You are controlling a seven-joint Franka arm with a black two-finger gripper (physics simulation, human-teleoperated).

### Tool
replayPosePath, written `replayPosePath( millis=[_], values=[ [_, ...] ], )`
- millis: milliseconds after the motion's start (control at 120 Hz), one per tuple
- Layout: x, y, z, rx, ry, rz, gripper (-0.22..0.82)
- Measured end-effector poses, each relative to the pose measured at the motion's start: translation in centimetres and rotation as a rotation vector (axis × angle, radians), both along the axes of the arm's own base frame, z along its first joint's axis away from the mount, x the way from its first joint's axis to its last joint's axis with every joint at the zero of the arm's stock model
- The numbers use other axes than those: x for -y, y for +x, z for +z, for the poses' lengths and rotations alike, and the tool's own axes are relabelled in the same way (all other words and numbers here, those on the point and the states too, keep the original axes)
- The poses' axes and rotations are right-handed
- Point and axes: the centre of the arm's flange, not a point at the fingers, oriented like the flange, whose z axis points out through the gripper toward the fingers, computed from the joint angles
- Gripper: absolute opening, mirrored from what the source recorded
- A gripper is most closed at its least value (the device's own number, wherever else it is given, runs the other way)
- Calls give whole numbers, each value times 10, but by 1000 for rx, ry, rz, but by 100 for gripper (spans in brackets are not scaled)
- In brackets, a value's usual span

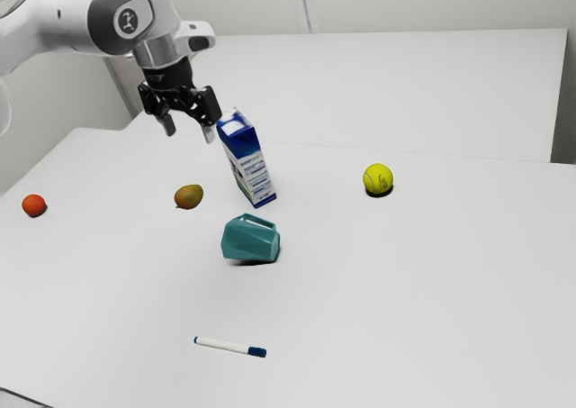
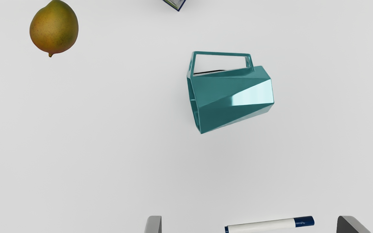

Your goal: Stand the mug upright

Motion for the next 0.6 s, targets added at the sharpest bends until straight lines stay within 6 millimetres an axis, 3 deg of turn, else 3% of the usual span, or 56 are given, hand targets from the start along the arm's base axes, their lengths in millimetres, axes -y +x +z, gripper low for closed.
replayPosePath(
  millis=[242,408,600],
  values=[
    [-4,-10,1,3,-4,0,59],
    [-9,-21,-26,-8,-62,20,59],
    [-38,-23,-74,-7,-187,95,59]
  ],
)
